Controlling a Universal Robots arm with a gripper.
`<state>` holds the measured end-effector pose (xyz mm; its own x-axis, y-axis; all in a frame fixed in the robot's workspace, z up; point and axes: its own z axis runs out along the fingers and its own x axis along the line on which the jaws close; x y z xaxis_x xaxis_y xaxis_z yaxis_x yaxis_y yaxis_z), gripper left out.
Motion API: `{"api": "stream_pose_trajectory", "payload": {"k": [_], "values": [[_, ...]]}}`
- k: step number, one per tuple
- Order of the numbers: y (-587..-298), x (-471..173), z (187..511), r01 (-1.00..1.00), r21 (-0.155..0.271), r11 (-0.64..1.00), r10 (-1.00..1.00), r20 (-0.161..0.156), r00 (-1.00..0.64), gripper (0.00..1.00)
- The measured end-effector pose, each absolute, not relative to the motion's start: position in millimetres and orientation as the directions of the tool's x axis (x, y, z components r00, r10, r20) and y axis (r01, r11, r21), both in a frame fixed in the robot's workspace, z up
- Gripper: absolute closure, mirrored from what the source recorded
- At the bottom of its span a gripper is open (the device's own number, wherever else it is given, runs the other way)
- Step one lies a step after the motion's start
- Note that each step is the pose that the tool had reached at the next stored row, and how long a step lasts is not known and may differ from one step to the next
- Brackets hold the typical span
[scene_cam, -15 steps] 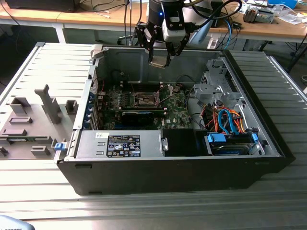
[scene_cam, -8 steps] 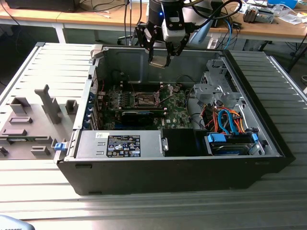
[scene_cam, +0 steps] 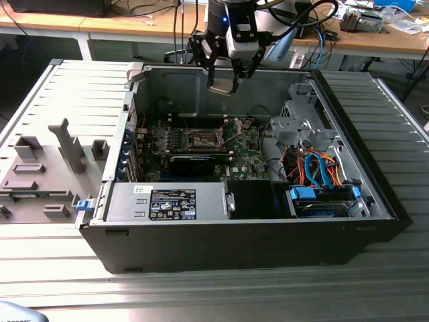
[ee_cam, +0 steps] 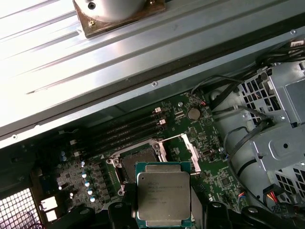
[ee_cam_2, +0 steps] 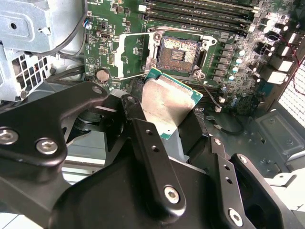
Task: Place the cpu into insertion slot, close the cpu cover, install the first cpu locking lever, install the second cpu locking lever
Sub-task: 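Place the cpu into insertion slot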
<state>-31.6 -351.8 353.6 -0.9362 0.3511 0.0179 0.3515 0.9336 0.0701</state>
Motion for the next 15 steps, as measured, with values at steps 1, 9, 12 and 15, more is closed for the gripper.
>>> {"api": "stream_pose_trajectory", "payload": {"k": [1, 9, 12, 15], "values": [[-351.8, -31.6, 353.6, 0.352, 0.07, 0.933, 0.352, 0.018, -0.936, 0.45], [-351.8, -31.6, 353.6, 0.356, 0.07, 0.932, 0.356, 0.018, -0.934, 0.45], [-351.8, -31.6, 353.6, 0.357, 0.07, 0.931, 0.357, 0.018, -0.934, 0.45], [-351.8, -31.7, 353.6, 0.359, 0.07, 0.931, 0.358, 0.018, -0.933, 0.45]]}}
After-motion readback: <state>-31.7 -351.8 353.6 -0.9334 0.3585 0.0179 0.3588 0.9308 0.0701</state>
